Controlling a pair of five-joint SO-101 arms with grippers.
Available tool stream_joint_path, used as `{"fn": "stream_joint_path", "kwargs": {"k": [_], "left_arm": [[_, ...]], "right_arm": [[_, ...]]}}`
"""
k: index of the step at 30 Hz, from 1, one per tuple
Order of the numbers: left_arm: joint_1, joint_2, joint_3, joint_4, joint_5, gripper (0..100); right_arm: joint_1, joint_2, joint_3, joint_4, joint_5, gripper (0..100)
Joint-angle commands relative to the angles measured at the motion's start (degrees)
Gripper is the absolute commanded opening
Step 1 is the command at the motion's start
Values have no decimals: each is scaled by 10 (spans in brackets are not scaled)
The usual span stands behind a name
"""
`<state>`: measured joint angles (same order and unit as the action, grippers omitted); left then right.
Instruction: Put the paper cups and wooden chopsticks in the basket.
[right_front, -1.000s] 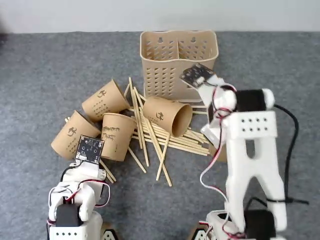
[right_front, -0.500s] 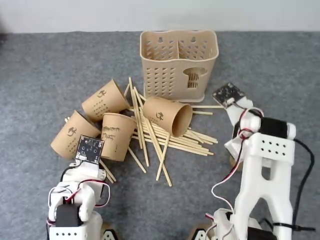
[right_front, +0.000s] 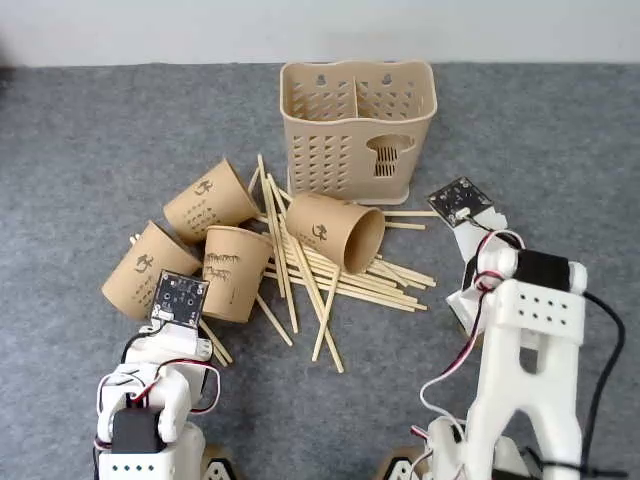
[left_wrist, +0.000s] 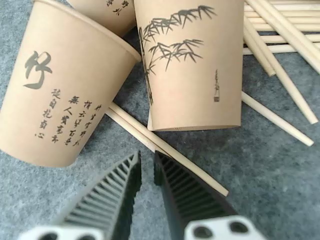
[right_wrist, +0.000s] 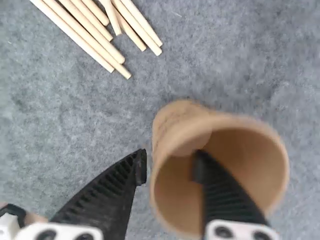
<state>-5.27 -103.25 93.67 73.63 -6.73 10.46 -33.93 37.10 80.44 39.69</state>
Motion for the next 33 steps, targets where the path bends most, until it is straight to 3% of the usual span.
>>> {"fn": "stream_joint_path", "kwargs": {"k": [1,9,15,21,33], "left_arm": [[-4,-9,-21,-1,-8,49],[-3,-9,-21,-1,-8,49],[-4,-9,-21,-1,-8,49],[-4,-9,-21,-1,-8,49],[0,-9,-21,-1,-8,49]], "right_arm": [[-30,-73,-53,36,-61,253],[-201,-210,-52,44,-220,254],[-351,-192,-48,9,-339,254],[-356,-56,-48,-93,-408,253],[-385,114,-51,-276,-452,252]]}}
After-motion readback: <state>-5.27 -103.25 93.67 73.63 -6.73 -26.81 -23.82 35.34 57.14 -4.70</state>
